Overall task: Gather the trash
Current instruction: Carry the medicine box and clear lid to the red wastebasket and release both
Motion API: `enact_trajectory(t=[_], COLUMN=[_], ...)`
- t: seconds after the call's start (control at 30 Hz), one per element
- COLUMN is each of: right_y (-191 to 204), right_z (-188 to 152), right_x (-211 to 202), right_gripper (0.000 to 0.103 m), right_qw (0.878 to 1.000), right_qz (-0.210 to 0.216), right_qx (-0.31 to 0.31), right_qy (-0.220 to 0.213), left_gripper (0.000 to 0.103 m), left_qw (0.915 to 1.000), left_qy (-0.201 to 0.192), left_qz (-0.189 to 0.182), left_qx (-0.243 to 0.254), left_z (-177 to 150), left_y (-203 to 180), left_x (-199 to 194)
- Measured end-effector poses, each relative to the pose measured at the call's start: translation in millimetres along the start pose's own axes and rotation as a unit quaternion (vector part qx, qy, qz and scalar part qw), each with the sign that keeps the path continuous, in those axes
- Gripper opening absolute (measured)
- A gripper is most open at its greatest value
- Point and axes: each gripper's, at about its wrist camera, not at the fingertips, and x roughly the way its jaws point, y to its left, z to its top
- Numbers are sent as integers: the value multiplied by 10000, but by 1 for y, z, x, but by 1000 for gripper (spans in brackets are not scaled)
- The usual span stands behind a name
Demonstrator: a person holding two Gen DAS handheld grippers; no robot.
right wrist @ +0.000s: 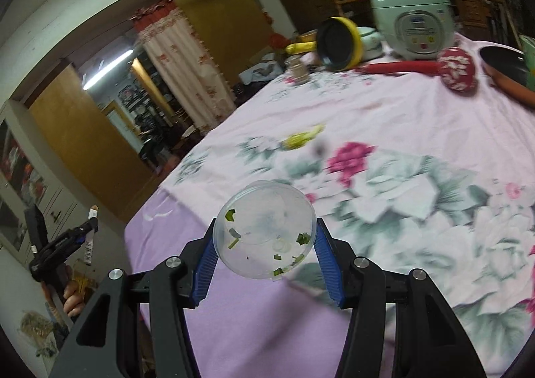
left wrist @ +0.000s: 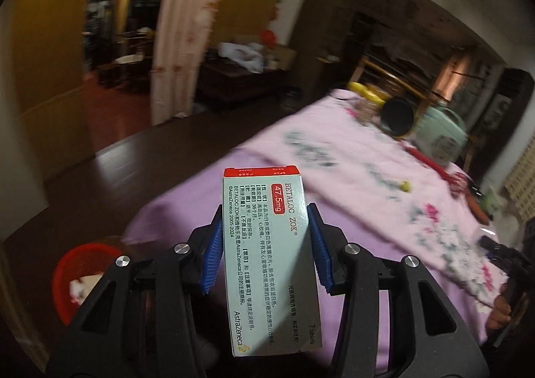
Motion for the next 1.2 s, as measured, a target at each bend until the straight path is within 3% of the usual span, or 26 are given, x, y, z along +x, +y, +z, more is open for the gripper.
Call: enact_trajectory(t=[0.13,0.27,0.37,0.4,0.53,0.63,0.87,1.0,1.1,1.2], right_y=[55,109,148,159,208,244,333,391,425,437], right_z=[-7,-12,-15,-16,-28,-44,-101,-138,-155,-159], right_x=[20,44,63,69,97,118,188,229,256,265], right_gripper=[54,54,54,54,54,54,55,55,71,72], right_qw=[9982,9934,9889,9873,9789,9702,9367,9117,9021,8998], right_qz=[495,880,1078,1138,1342,1481,1842,2009,1959,1979], right_qx=[-301,-616,-836,-892,-1181,-1445,-2052,-2416,-2597,-2587], right_qy=[177,401,587,655,987,1264,2159,2647,2835,2903], left_gripper=[47,47,49,51,75,78,84,86,88,89], left_qw=[9954,9832,9762,9728,9591,9494,9264,9220,9198,9179], left_qy=[121,399,534,596,636,661,490,361,276,274], left_qz=[710,977,989,949,837,1000,2102,2222,2426,2666], left_qx=[-635,-1492,-1855,-2029,-2630,-2901,-3085,-3151,-3071,-2927], left_z=[-28,-66,-91,-100,-131,-146,-147,-144,-142,-140], left_y=[97,183,220,232,270,291,312,318,316,311], left_x=[-13,-4,8,14,19,12,-24,-38,-48,-52])
